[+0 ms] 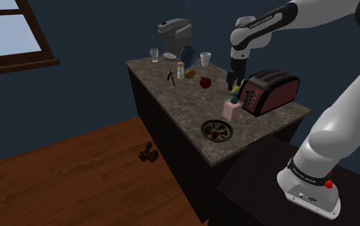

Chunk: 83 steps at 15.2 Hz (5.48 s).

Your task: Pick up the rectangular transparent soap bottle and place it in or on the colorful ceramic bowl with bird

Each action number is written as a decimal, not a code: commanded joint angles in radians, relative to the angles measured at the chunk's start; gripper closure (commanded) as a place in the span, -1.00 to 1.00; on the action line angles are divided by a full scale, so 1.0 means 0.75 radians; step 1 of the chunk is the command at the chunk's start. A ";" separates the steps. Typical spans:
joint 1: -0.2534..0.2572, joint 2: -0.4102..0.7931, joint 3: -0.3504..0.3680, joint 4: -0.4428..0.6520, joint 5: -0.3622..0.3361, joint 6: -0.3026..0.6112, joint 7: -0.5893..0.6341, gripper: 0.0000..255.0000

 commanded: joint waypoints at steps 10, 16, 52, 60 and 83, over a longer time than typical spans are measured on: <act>-0.053 0.303 -0.063 0.086 0.070 0.171 -0.100 -1.00; -0.053 0.323 -0.061 0.060 0.080 0.216 -0.107 -1.00; -0.045 0.144 -0.061 0.271 0.008 -0.162 -0.044 1.00; 0.046 -0.057 0.060 0.175 -0.007 -0.252 0.184 1.00; 0.176 -0.195 0.263 -0.036 0.060 -0.161 0.489 1.00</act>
